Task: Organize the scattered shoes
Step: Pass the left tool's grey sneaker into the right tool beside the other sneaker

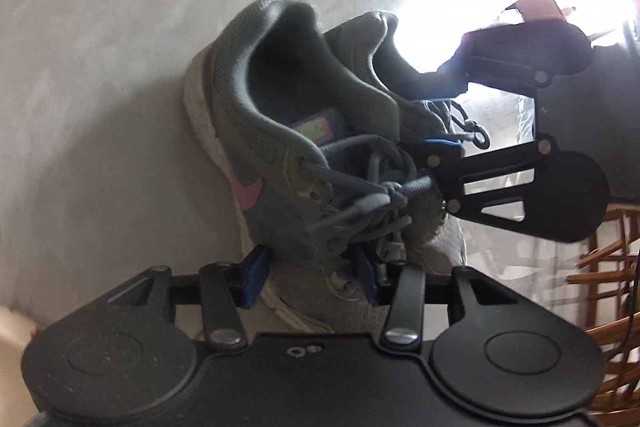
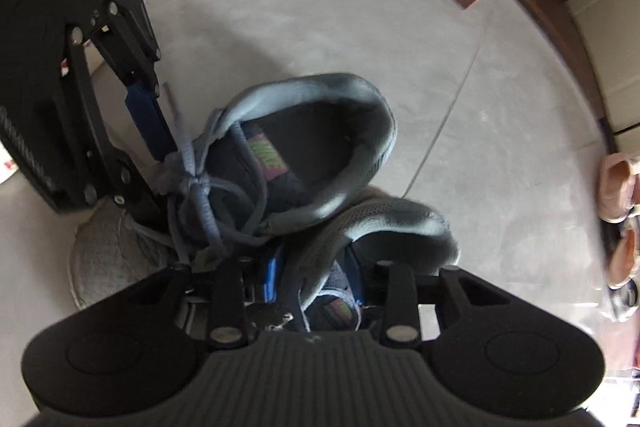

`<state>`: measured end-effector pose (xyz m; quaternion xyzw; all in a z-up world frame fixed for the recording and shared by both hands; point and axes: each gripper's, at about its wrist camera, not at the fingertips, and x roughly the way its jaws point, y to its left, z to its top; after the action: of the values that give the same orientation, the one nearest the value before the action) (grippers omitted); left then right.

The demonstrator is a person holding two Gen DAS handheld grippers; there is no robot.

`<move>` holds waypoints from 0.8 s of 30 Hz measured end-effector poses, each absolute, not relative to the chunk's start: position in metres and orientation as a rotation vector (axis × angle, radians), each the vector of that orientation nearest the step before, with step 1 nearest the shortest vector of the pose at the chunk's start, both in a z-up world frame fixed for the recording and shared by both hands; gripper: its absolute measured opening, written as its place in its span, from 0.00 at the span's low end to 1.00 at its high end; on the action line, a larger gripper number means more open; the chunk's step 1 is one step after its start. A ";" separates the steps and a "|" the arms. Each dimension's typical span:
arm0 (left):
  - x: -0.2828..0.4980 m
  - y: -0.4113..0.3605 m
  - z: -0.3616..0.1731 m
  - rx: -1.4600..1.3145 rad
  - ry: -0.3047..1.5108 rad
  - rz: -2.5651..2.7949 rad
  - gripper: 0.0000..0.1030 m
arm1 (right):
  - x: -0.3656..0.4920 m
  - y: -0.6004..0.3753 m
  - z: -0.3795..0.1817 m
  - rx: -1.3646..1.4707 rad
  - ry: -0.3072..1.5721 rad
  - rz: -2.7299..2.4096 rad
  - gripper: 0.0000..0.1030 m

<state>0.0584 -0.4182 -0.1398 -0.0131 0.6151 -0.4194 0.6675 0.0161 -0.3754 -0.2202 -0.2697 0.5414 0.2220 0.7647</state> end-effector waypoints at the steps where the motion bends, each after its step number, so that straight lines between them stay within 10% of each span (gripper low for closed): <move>1: 0.057 -0.410 -0.135 -0.001 1.374 -0.945 0.45 | 0.019 -0.382 -0.218 -0.497 1.188 0.431 0.45; 12: 0.054 -0.349 -0.060 0.293 0.904 -0.964 0.62 | -0.027 -0.392 -0.163 0.143 0.963 -0.002 0.65; 17: 0.048 -0.346 -0.035 0.330 0.769 -0.904 0.85 | -0.041 -0.341 -0.155 0.159 0.852 -0.096 0.85; 24: 0.045 -0.333 -0.026 0.403 0.706 -0.844 0.90 | -0.041 -0.348 -0.173 0.216 0.904 -0.183 0.90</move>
<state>0.0453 -0.3330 -0.0261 0.1903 0.3330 -0.3982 0.8333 -0.0407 -0.3477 -0.1729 0.1039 0.4352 -0.0882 0.8899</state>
